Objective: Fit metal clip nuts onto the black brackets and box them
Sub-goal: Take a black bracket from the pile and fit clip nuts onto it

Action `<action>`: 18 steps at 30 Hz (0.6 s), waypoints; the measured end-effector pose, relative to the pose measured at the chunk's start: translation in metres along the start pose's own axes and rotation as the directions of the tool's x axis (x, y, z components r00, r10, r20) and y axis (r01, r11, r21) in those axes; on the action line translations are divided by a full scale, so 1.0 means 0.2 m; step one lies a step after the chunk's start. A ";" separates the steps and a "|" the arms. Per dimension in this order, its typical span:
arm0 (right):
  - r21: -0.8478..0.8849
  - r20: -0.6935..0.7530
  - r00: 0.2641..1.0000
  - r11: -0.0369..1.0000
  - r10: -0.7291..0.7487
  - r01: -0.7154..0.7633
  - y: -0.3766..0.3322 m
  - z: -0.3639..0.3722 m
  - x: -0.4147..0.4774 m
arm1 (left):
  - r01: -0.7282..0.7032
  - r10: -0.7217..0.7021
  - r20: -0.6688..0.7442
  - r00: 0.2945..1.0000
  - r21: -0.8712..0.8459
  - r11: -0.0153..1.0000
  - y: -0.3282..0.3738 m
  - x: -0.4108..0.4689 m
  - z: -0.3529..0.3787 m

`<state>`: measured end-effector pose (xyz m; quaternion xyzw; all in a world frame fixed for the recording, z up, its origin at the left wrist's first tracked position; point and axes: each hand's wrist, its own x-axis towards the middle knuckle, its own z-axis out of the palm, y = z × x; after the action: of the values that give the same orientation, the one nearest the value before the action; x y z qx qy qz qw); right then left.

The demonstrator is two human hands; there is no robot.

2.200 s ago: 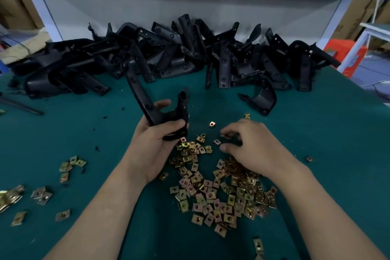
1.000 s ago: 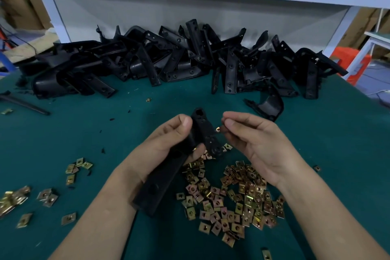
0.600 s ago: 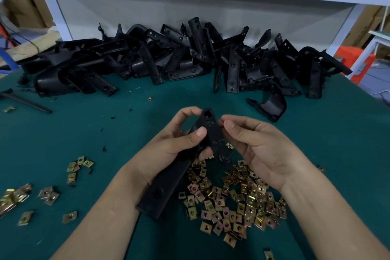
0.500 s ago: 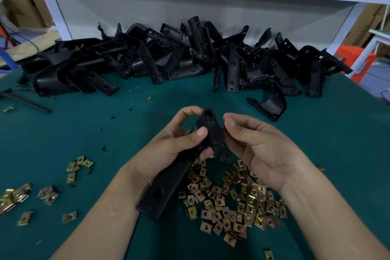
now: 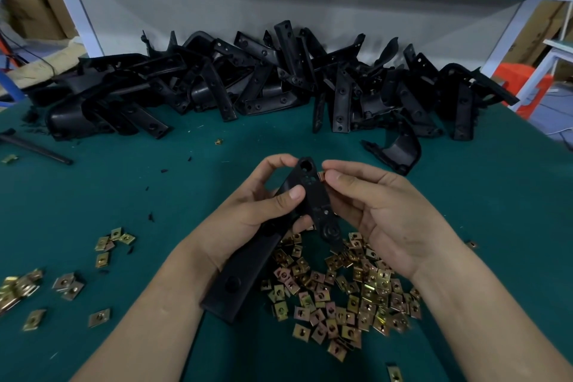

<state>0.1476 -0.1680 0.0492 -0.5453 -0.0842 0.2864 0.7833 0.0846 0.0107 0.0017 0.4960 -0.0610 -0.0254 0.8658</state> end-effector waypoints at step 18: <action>-0.185 0.009 1.000 0.983 -0.007 0.009 0.06 0.02 0.01 | -0.001 0.004 -0.088 0.996 0.038 0.999 -0.01 0.00 0.00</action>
<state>0.1428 -0.1610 0.0403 -0.6140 -0.1160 0.2766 0.7301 0.0853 0.0089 0.0003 0.5129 -0.0241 -0.0015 0.8581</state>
